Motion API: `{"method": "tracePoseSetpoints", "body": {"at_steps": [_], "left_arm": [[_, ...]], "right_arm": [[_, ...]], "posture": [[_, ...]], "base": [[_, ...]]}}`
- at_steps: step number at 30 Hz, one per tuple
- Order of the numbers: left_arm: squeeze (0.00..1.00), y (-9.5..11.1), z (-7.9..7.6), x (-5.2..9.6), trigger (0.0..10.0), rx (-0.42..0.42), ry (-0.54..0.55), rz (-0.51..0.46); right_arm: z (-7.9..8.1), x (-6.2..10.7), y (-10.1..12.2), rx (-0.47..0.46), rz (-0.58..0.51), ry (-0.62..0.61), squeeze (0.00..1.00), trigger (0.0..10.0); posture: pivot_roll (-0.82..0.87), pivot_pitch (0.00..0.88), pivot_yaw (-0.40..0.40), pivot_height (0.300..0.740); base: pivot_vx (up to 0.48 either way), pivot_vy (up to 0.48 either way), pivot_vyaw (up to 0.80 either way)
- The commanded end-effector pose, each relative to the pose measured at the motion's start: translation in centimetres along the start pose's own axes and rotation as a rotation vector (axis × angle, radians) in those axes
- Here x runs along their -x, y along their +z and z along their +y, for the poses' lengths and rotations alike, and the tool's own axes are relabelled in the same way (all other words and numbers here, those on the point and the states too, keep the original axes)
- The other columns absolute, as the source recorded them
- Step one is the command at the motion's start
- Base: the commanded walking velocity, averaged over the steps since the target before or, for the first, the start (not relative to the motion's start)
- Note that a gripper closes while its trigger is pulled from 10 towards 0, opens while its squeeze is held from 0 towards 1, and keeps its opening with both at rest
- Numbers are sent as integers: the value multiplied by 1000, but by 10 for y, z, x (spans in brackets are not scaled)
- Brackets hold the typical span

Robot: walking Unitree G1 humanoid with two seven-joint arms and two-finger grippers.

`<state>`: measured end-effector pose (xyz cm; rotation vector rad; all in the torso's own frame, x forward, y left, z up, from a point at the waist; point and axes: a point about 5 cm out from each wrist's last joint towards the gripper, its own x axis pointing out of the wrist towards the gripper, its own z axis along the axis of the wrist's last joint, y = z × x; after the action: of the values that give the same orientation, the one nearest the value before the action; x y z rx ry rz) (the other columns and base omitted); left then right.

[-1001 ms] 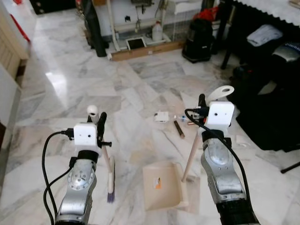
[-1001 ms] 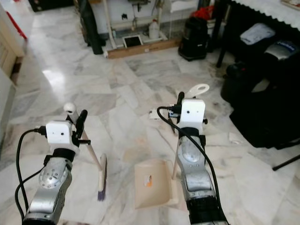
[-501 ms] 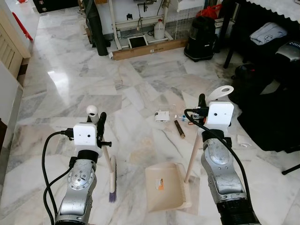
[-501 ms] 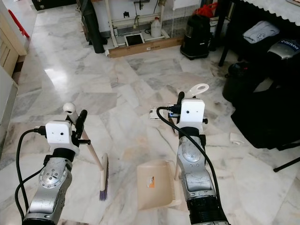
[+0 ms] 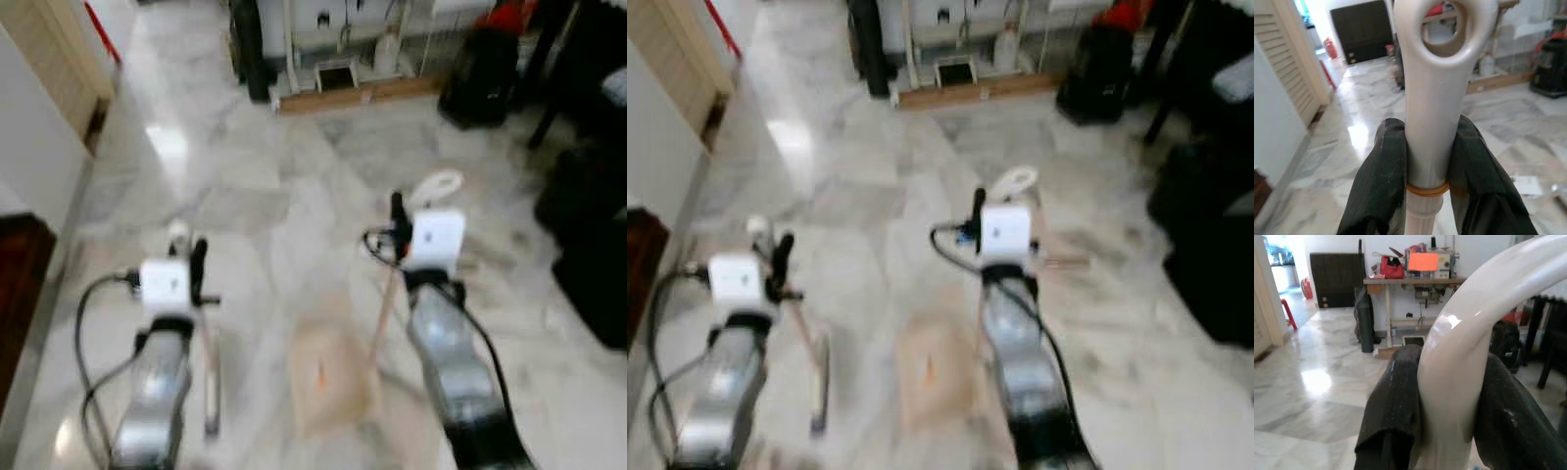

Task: Sweep floor

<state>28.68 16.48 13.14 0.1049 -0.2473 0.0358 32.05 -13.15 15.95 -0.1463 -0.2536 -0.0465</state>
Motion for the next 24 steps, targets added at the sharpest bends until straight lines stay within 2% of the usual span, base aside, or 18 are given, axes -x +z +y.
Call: {"method": "tracePoseSetpoints", "body": {"at_steps": [1, 3, 10, 19, 24], "left_arm": [[0, 6, 9, -1, 10000, -12, 24, -32], [0, 6, 9, -1, 10000, -13, 24, -32], [0, 5, 10, -1, 10000, -17, 30, -27], [0, 5, 11, -1, 10000, -16, 31, -27], [0, 4, 11, -1, 10000, -8, 41, -22]], "right_arm": [[8, -3, 16, 18, -75, 28, 0, 10000], [8, -3, 16, 14, -72, 26, 0, 10000], [9, -3, 16, 11, -82, 35, 0, 10000], [11, -2, 16, 16, -85, 44, 0, 10000], [10, -2, 16, -11, -85, 40, 0, 10000]], "posture": [[84, 117, 45, 740], [84, 117, 45, 740], [85, 115, 45, 740], [87, 110, 43, 740], [82, 100, 36, 740]], "base": [[330, 0, 800], [332, 0, 688], [336, 0, 0], [337, 0, 777], [336, 0, 0]]}}
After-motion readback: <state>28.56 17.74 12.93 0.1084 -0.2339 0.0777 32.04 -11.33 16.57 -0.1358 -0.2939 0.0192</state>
